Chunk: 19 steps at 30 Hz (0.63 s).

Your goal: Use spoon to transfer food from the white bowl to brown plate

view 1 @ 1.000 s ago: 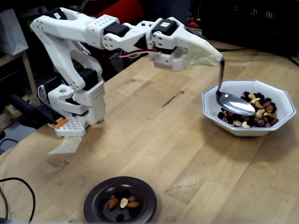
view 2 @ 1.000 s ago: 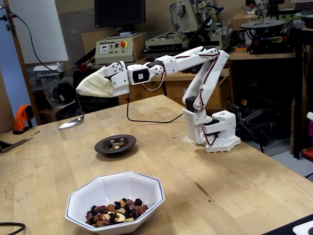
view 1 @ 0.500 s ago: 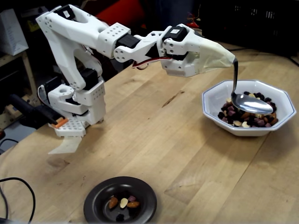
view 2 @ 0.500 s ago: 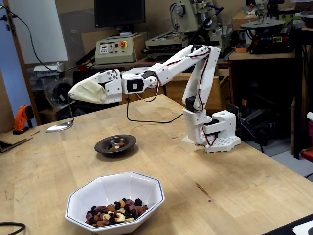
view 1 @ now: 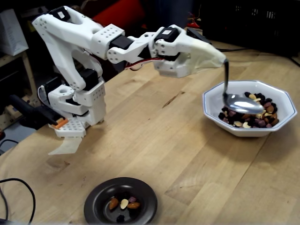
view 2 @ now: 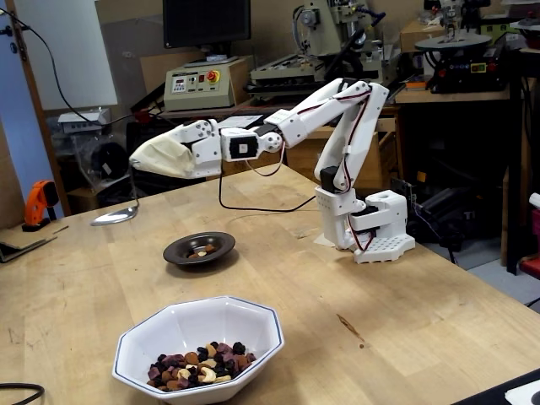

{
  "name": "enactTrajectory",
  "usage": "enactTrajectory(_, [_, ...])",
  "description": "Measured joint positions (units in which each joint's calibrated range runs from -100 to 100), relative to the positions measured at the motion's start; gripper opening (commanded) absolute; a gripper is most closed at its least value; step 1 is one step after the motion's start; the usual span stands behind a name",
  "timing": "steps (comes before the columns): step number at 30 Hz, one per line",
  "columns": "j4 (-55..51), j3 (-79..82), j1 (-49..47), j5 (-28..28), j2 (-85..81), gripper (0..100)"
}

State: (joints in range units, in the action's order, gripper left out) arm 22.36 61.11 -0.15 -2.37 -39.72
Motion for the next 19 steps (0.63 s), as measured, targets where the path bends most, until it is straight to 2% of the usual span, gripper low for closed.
enactTrajectory(10, [0.0, 10.5, 1.9, 0.0, -15.0, 4])
enactTrajectory(19, [0.0, 14.3, 1.9, 0.0, -19.7, 4])
